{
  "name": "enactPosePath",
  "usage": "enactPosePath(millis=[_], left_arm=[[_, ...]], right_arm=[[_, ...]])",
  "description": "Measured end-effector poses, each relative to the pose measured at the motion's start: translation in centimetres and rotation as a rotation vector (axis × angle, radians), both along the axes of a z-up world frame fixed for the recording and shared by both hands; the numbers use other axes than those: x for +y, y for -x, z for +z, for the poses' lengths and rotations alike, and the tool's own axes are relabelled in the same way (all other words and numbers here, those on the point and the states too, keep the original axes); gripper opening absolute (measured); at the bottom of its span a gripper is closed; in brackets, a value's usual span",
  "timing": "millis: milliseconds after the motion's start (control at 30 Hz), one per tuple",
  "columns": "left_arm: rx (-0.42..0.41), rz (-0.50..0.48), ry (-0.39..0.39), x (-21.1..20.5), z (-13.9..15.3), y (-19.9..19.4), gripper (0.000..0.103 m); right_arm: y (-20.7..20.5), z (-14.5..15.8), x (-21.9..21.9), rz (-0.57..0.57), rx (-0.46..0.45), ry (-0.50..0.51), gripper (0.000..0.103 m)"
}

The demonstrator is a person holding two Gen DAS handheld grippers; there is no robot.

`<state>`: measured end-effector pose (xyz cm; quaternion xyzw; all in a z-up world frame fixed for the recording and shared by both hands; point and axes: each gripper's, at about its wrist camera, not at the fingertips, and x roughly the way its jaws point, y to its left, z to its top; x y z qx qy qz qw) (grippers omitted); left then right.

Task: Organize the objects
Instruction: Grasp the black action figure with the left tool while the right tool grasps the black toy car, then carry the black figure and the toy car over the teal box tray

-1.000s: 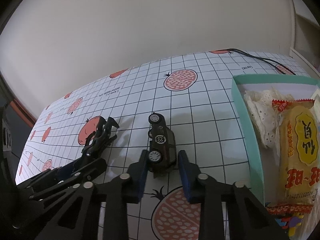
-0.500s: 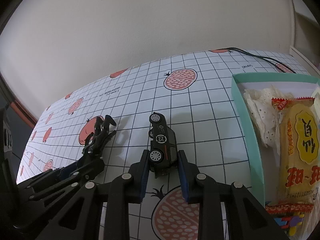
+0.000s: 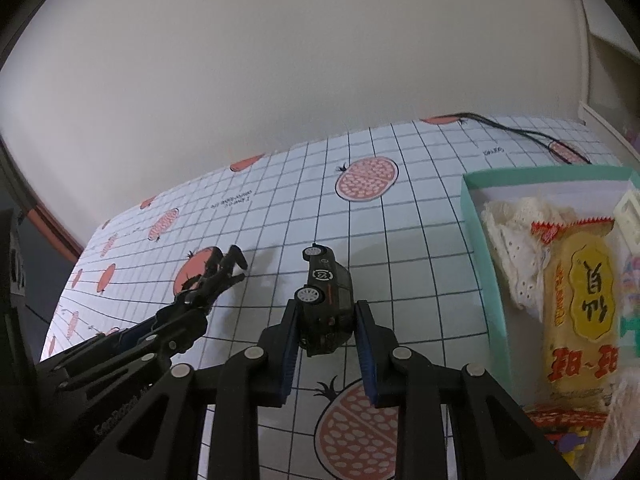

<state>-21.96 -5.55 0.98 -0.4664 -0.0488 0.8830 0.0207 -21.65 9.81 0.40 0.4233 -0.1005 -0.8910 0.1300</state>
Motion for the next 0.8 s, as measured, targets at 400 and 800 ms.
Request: enactPosePath(millis=[400, 800], left_arm=[[0.041, 0.018, 0.03, 0.4, 2.6, -0.3, 0.028], [0.105, 0.02, 0.058, 1.6, 5.9, -0.8, 0.028]], right_arm=[[-0.5, 2.1, 0.9, 0.007, 0.037, 0.027, 0.028], [-1.5, 4.0, 2.8, 0.001, 0.077, 0.055, 0.028]])
